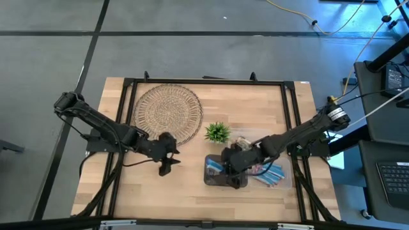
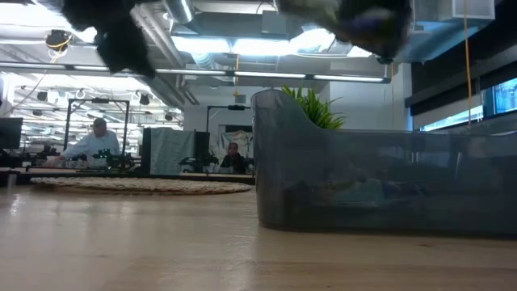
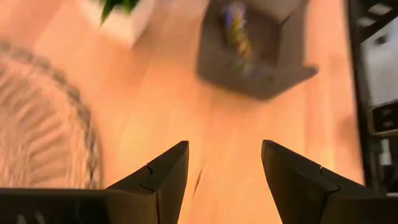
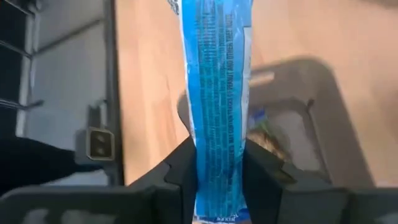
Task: Pick and place Granola Bars by type
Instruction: Put the violet granola bar into the black bin
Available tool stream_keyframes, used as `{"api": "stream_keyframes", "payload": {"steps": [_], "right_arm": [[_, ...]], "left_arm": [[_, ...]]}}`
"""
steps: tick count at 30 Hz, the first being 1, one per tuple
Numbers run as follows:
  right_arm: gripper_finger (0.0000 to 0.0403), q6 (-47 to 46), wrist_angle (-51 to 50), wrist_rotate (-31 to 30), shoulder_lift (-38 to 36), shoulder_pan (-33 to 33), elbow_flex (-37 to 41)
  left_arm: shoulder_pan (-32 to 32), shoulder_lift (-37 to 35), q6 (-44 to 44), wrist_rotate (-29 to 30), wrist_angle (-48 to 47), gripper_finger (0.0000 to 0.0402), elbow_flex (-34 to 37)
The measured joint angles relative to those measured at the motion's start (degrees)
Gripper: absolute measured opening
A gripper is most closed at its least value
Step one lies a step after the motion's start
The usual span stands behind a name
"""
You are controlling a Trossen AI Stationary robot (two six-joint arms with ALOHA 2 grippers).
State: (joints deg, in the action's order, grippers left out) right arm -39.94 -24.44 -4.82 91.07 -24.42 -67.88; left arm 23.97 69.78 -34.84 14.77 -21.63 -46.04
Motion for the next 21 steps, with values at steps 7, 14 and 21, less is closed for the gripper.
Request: {"api": "stream_keyframes", "payload": {"steps": [7,14,21], "right_arm": [[0.0107,-0.1,-2.3,1.7,6.1,-0.4,0.0],[0.0107,0.0,-6.0,3.6,12.7,-0.3,0.0],[0.0107,1.4,-7.2,4.2,15.2,-0.2,0.0]], "left_arm": [[0.0,0.0,-9.9,-1.4,-11.0,0.0194,0.0],[0.0,0.0,-12.4,-1.4,-12.7,0.0194,0.0],[0.0,0.0,-12.4,-1.2,-12.9,0.0194,0.0]]}}
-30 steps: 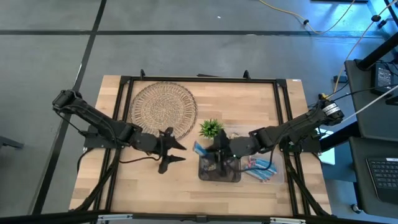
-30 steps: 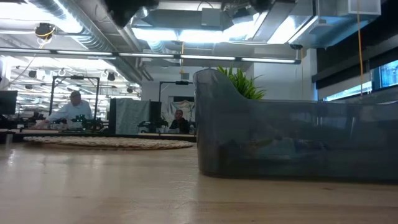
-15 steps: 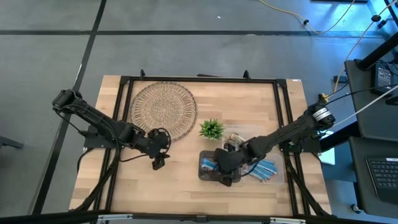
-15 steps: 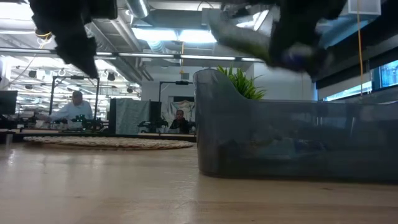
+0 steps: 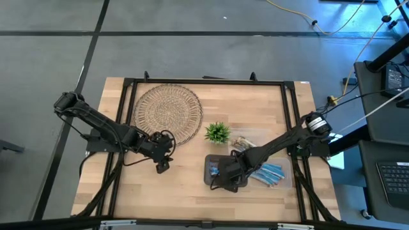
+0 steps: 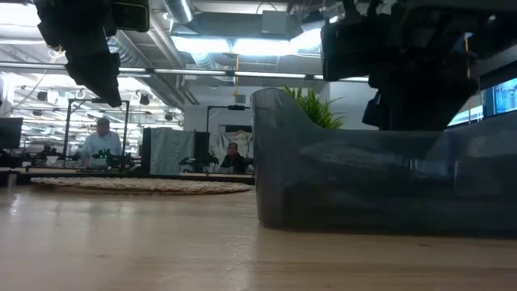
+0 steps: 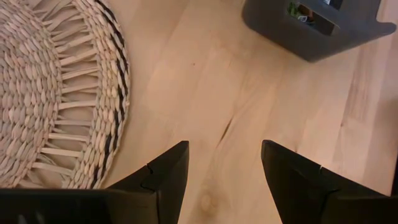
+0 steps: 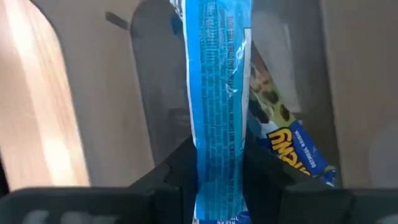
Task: Pick and place Granola Bars by type
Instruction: Put the violet granola bar into the black bin, then return to Home Position
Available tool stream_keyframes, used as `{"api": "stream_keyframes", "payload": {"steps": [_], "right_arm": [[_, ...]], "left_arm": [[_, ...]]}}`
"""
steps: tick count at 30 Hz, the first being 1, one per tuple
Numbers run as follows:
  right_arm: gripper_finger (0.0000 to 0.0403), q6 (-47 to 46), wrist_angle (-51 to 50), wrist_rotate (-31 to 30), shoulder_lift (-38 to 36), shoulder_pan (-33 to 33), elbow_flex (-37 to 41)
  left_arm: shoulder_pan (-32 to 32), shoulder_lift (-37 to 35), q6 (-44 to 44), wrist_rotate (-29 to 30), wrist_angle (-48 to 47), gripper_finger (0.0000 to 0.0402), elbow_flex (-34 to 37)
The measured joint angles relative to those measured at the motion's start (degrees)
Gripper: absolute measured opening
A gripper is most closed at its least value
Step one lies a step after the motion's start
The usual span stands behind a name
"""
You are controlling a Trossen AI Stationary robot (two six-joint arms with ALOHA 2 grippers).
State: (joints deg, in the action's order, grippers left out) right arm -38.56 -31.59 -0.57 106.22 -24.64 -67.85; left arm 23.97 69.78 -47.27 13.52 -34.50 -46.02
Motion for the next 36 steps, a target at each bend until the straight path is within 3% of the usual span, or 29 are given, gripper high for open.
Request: {"api": "stream_keyframes", "payload": {"steps": [8,13,20,25,31,36], "right_arm": [[0.0109,1.8,-0.6,1.4,0.0,0.2,0.0],[0.0131,1.4,-0.6,2.3,-0.5,0.3,0.0],[0.0149,1.5,-3.5,2.9,-6.2,0.2,-1.1],[0.0149,1.8,-3.8,-3.8,-14.5,0.2,-1.2],[0.0149,8.3,-3.9,-15.1,-24.7,0.2,-1.2],[0.0149,14.3,-0.9,-16.7,-33.2,1.4,3.0]], "left_arm": [[0.0,0.0,4.3,-1.4,0.0,0.0194,0.0],[0.0,0.0,3.9,-2.1,0.1,0.0194,0.0],[-0.1,-2.9,12.2,-3.8,8.5,0.0194,0.0],[-0.1,-9.6,17.9,0.6,10.7,0.0194,0.0],[-0.1,-20.6,25.9,6.5,10.4,0.0194,0.0],[-1.1,-30.2,30.9,7.5,8.6,0.0194,0.0]]}}
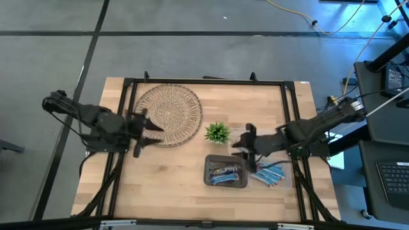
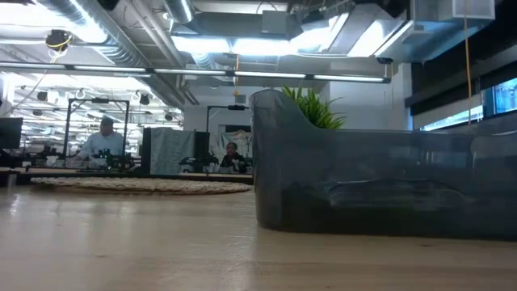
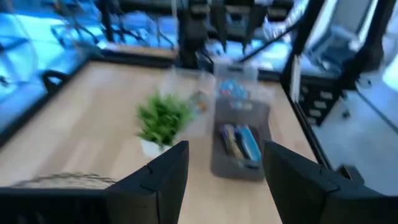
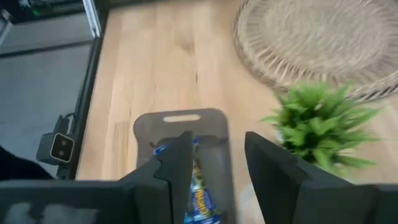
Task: Pick and place Granola Bars by type
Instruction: Return to Home Position
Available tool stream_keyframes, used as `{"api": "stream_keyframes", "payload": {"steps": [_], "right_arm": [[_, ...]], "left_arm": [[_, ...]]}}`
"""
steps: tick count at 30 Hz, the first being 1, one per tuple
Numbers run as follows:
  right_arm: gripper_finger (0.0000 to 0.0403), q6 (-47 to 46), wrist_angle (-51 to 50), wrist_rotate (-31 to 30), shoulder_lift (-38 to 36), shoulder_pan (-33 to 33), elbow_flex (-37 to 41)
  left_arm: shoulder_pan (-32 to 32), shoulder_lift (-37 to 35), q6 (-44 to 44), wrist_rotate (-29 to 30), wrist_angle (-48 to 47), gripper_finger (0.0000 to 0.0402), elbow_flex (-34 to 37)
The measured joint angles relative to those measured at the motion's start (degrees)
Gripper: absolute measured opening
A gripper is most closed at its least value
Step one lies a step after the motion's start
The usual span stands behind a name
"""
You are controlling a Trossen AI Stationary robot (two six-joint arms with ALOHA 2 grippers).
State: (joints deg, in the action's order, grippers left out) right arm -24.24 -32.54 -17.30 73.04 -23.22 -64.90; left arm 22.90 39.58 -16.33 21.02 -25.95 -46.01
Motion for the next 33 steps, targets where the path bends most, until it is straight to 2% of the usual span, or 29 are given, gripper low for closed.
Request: {"api": "stream_keyframes", "payload": {"steps": [6,11,18,25,33], "right_arm": [[0.0149,5.1,9.8,2.6,-11.9,4.1,12.2],[0.0149,8.3,16.8,7.2,-22.2,9.7,20.8],[0.0149,9.9,17.4,8.0,-36.0,15.1,28.4],[0.0149,9.3,18.7,7.9,-47.4,18.5,36.4],[0.0149,8.3,20.1,7.9,-55.1,19.0,40.9]], "left_arm": [[-4.0,-10.1,3.7,0.6,2.1,0.0194,3.8],[-9.3,-17.6,2.5,1.0,2.1,0.0194,9.2],[-15.7,-28.4,0.2,1.1,2.3,0.0194,17.6],[-19.2,-38.0,-1.1,0.5,3.2,0.0194,24.9],[-21.3,-39.1,-2.6,-0.2,7.7,0.0194,31.5]]}}
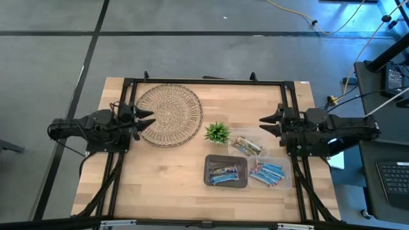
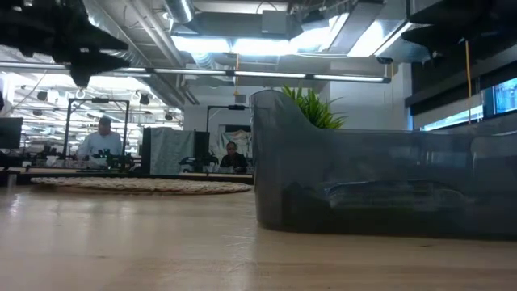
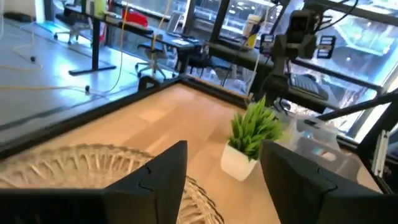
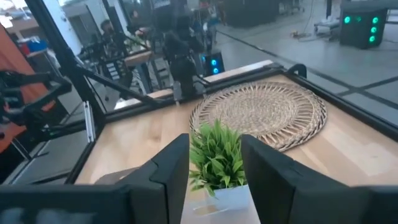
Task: Pick and place Granola Bars by type
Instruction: Return to Home Position
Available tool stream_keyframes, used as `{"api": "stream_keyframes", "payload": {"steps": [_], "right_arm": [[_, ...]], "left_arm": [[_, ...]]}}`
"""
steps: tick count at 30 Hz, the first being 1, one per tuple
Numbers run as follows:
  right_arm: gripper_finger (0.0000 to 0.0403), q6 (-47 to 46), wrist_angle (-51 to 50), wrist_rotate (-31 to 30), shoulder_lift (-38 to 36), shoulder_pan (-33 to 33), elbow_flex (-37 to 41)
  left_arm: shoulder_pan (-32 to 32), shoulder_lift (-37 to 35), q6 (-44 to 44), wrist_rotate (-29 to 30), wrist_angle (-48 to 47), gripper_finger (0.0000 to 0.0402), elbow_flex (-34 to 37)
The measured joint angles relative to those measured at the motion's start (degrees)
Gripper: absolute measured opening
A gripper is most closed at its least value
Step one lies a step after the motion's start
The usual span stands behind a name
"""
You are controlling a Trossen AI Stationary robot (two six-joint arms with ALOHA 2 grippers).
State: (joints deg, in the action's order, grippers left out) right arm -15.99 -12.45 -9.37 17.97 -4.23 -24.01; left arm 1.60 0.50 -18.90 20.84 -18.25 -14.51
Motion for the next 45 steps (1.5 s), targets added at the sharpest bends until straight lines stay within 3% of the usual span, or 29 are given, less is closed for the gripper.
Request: {"api": "stream_keyframes", "payload": {"steps": [17,30,45], "right_arm": [[0.0149,-0.5,-2.0,-0.2,-9.9,0.0,1.9],[0.0149,0.1,-7.0,-4.3,-14.7,0.0,1.9],[0.0149,2.8,10.1,-4.7,-17.9,0.0,17.3]], "left_arm": [[-4.2,-0.5,-2.0,-5.1,14.8,0.0194,12.0],[-8.6,-0.4,-1.2,-7.0,16.3,0.0194,12.4],[-11.6,-0.4,-1.1,-7.3,16.3,0.0194,12.4]]}}
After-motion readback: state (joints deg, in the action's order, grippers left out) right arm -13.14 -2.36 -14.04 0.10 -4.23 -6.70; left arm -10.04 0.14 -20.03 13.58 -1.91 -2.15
